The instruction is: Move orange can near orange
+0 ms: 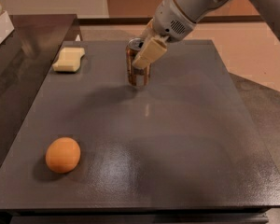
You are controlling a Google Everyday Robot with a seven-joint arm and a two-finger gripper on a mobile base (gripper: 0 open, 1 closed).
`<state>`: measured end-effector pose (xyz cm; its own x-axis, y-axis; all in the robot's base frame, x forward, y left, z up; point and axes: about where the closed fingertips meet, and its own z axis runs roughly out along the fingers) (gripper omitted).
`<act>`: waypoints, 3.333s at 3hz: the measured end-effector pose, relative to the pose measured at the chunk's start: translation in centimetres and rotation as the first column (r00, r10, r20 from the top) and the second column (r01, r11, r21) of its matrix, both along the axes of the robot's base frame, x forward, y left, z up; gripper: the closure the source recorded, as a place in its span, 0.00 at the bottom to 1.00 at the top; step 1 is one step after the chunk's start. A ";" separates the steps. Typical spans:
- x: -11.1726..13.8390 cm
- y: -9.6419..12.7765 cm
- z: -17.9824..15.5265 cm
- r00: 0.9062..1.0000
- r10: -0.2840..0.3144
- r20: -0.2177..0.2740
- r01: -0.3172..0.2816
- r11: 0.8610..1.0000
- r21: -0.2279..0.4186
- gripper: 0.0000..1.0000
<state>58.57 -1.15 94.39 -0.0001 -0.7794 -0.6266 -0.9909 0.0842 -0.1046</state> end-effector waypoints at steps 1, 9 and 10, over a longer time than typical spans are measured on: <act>-2.7 0.6 0.5 0.997 0.072 -0.025 -0.072 0.997 0.006 1.00; -12.3 7.3 -3.2 0.914 0.387 -0.123 -0.387 0.922 0.026 0.83; -13.2 8.0 -3.2 0.903 0.414 -0.117 -0.412 0.910 0.039 0.59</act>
Offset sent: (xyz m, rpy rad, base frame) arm -0.0226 0.0048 0.0040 0.0034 0.0203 0.0606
